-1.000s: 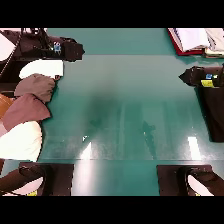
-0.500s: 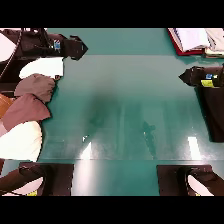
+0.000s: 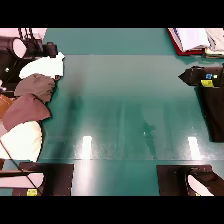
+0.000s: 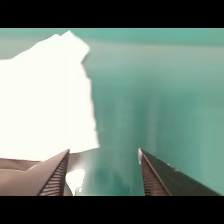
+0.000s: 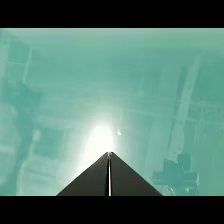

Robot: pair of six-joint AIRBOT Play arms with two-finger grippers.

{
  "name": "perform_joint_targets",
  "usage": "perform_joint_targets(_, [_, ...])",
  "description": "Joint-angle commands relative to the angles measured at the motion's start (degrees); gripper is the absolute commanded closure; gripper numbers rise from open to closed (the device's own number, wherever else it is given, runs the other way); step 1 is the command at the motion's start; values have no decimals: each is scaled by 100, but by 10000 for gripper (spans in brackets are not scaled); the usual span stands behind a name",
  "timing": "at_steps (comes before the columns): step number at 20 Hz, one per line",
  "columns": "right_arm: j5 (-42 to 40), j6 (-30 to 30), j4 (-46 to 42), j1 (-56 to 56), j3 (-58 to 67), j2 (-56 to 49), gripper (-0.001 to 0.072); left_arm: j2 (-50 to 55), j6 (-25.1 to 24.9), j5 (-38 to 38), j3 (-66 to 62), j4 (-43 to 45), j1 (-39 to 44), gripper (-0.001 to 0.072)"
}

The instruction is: Fold the shirts.

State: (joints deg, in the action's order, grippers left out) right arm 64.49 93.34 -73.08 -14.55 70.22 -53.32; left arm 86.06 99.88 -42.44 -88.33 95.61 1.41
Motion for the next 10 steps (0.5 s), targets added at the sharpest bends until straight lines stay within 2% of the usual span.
perform_joint_targets(1, [22,2,7,-2,4,4,693,935,66,518,0,127,-605,172])
perform_joint_targets(7, [157,2,7,-2,4,2,693,1792,61,1537,-17,131,-896,174])
perform_joint_targets(10, [149,2,2,-2,4,2,693,1912,63,1696,-17,131,-896,178])
